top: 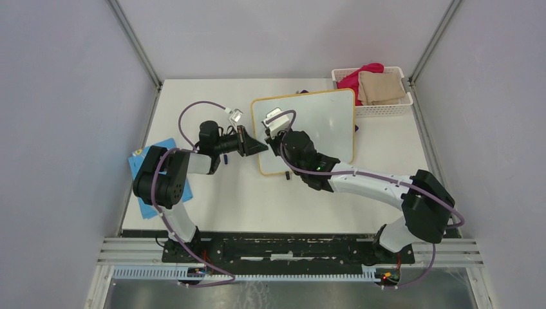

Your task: Write a sentence on the whiteboard

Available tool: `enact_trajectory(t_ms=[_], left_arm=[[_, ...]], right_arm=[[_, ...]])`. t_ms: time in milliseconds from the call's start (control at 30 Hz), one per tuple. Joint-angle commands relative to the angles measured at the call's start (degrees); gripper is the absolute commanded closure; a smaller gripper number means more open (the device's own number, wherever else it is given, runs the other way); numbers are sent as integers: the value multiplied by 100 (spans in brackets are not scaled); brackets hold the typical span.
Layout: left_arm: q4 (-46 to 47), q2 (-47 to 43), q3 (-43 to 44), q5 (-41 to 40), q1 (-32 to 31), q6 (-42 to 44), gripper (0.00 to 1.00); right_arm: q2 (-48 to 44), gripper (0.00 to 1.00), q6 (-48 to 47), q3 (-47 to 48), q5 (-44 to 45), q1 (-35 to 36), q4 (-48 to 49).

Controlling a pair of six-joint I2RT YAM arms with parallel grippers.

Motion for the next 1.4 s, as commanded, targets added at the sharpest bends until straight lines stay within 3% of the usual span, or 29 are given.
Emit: enact_trajectory(t_ms=[0,400,1367], left_arm=[[-68,-178,-34,-116,14,199,98],[-148,-209,-26,-144,19,252,98],[-149,-241,-31,-152,14,261,98]], right_arm=[[98,100,63,357,3,-11,146],[-986,100,84,-370,-37,-40,313],[-557,100,119,-249,6,-481,253]])
